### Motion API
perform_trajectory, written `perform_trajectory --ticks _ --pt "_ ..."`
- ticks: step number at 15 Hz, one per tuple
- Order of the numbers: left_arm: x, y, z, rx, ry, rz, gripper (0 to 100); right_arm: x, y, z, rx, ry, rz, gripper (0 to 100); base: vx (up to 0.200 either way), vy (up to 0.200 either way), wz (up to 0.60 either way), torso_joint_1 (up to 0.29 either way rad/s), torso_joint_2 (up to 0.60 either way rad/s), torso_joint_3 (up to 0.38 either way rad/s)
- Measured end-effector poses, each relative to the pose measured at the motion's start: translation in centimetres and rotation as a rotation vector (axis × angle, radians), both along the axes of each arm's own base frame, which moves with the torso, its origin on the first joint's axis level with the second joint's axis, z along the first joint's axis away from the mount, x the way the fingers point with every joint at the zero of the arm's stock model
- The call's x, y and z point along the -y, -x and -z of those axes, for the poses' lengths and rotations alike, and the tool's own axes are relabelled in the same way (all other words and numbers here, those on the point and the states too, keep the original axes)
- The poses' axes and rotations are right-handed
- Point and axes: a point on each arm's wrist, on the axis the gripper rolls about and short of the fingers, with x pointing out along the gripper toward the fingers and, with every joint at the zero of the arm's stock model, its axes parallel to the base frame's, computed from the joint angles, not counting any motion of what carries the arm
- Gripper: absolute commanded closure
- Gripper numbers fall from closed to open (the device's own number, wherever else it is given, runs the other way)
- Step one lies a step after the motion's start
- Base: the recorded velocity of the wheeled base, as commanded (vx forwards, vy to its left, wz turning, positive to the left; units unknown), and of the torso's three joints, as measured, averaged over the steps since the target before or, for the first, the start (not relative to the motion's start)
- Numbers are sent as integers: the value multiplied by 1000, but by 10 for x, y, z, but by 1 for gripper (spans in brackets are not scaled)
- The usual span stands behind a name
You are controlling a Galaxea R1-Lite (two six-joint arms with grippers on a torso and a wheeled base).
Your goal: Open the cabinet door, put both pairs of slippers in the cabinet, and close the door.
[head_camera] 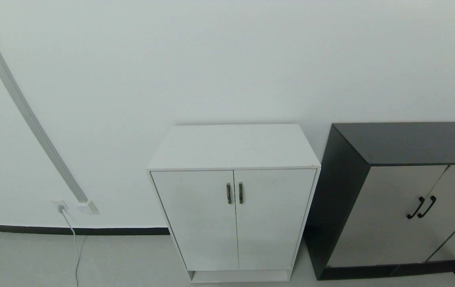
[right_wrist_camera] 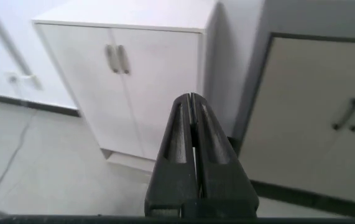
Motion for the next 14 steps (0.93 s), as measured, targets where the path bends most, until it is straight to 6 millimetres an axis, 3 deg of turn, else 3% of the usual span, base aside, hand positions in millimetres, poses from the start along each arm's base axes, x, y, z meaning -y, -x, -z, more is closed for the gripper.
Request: perform_trajectory --ticks 4,8,14 --pt "0 0 0 0 0 0 100 4 0 8 2 -4 125 100 0 0 0 0 0 0" --pt "0 0 0 0 -1 0 100 10 -1 14 -6 -31 410 100 0 0 0 0 0 0" --pt "0 0 0 0 -1 0 100 11 0 18 12 -204 465 100 0 0 0 0 0 0"
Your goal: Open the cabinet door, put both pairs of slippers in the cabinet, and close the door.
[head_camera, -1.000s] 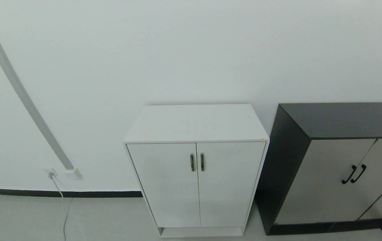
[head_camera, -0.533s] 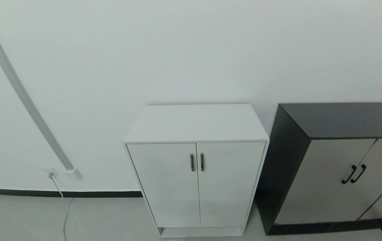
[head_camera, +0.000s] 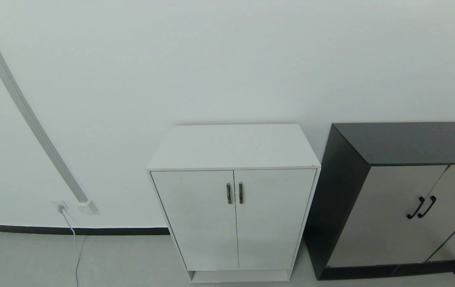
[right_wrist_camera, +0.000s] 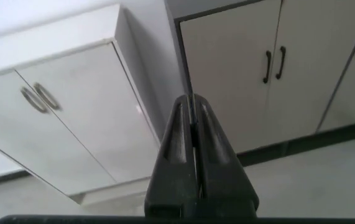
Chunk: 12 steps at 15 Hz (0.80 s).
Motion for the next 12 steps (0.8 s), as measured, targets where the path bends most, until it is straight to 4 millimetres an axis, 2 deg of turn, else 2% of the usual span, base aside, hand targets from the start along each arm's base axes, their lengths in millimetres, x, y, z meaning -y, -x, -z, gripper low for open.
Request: perform_trajectory --ticks 2,6,12 --pt "0 0 0 0 0 0 100 -1 -1 1 26 -14 -47 100 0 0 0 0 0 0" --pt "0 0 0 0 0 0 100 -3 -2 2 22 74 -144 100 0 0 0 0 0 0" --pt "0 0 0 0 -2 0 100 -4 -2 1 27 224 -178 100 0 0 0 0 0 0"
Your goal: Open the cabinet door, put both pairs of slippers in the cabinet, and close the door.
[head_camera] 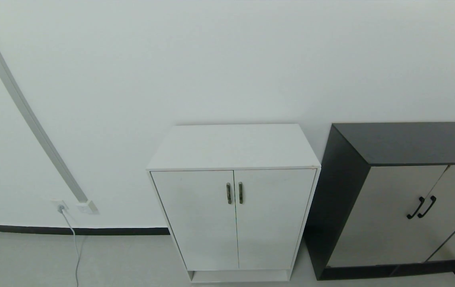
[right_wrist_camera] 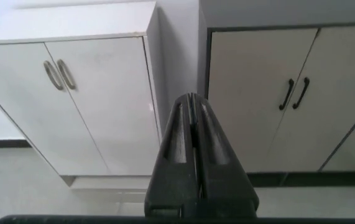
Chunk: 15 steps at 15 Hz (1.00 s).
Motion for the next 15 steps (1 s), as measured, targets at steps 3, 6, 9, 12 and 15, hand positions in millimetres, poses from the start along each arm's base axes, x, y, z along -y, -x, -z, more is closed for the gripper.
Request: perform_trajectory --ticks 3,6,9,12,15 --pt "0 0 0 0 0 1 100 0 -2 5 -20 10 -13 100 0 0 0 0 0 0" --pt "0 0 0 0 0 1 100 0 -2 5 -20 17 27 100 0 0 0 0 0 0" --pt "0 0 0 0 0 0 100 1 -2 5 -20 7 36 100 0 0 0 0 0 0" --pt "0 0 0 0 2 0 100 1 -2 5 -20 -66 47 100 0 0 0 0 0 0" --pt "0 0 0 0 2 0 100 1 -2 5 -19 -63 45 100 0 0 0 0 0 0"
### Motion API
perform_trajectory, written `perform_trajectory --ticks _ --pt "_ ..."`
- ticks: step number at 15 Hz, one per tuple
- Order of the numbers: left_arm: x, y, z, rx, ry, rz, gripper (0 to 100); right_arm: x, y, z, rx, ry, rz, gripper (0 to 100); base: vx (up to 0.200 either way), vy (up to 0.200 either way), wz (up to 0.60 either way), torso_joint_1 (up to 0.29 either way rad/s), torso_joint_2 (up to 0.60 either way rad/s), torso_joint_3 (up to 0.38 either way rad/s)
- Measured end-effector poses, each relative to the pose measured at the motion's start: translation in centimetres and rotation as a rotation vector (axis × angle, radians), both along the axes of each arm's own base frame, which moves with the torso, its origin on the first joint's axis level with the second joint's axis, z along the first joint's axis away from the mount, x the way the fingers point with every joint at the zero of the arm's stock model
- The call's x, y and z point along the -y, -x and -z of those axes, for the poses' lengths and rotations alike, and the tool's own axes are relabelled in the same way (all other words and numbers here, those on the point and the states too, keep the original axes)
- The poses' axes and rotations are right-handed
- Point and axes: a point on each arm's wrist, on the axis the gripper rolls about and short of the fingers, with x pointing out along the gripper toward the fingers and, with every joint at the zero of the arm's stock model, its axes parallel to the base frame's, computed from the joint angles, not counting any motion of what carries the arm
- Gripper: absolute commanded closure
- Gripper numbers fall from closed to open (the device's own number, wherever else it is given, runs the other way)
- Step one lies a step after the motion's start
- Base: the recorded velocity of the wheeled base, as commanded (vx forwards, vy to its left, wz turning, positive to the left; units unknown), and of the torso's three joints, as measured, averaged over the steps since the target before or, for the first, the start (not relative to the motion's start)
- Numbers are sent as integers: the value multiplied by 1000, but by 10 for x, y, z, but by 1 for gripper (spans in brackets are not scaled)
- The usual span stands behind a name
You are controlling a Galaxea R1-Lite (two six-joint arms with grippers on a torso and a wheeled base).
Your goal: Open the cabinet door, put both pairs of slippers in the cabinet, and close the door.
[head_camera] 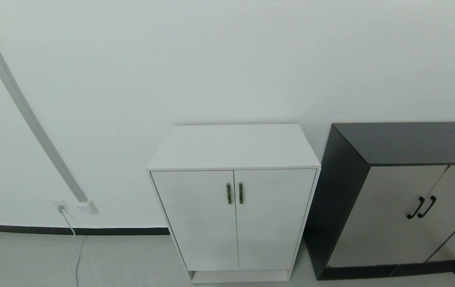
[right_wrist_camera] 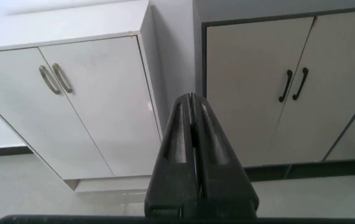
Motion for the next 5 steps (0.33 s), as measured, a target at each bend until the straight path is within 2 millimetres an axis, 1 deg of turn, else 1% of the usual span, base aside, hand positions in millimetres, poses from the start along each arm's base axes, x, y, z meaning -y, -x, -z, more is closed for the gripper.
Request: perform_trajectory --ticks 5 --pt "0 0 0 0 0 0 100 0 0 0 0 2 1 100 0 0 0 0 0 0"
